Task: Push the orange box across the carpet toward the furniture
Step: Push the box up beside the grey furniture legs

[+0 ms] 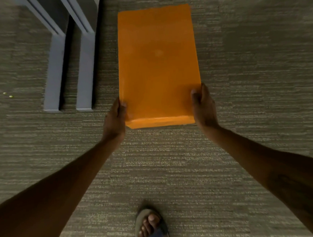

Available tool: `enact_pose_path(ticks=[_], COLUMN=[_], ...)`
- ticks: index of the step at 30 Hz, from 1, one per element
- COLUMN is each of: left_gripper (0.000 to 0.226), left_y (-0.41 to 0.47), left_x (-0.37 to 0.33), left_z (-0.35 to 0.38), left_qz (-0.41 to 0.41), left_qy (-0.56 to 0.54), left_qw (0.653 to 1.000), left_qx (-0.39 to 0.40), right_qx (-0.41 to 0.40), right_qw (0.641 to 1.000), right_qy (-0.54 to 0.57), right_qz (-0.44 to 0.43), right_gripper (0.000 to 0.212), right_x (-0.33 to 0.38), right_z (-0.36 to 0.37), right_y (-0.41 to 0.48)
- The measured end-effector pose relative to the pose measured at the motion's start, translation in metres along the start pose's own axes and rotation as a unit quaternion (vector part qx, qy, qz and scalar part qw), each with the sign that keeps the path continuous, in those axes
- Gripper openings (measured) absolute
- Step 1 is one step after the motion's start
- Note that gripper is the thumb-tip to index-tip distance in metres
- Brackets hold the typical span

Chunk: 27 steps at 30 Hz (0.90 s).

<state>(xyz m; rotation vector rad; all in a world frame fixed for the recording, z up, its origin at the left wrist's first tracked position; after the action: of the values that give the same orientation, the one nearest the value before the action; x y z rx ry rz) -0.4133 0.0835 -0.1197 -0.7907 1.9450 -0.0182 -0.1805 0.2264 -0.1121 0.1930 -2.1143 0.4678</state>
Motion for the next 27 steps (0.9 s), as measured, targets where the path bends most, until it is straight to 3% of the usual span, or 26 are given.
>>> enact_pose_path(ticks=[6, 16, 27], left_gripper=[0.043, 0.048, 0.046], left_y=[0.048, 0.106, 0.112], left_x=[0.017, 0.034, 0.043], left_z=[-0.049, -0.102, -0.117], left_qz=[-0.011, -0.035, -0.035], left_qy=[-0.008, -0.075, 0.024], left_qw=[0.999, 0.996, 0.996], left_qx=[-0.051, -0.027, -0.077], right_qx=[-0.002, -0.014, -0.006], right_qw=[1.000, 1.000, 1.000], right_qy=[0.003, 0.011, 0.011], right_qz=[-0.009, 0.005, 0.002], right_gripper=[0.039, 0.039, 0.040], right_x=[0.035, 0.062, 0.081], right_z=[0.050, 0.111, 0.136], right_y=[0.028, 0.061, 0.069])
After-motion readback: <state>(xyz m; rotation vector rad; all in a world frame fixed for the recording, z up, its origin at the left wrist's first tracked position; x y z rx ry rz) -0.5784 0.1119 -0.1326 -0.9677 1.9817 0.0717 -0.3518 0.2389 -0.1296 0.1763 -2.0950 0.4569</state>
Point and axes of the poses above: each hand's wrist, its own y-axis towards the middle knuckle, its own z-axis out of the palm, x = y × z, the point moved 4 cm from there along y, towards the middle knuckle, and after that the axes turned 7 degrees about x, right-handed, at the moved point
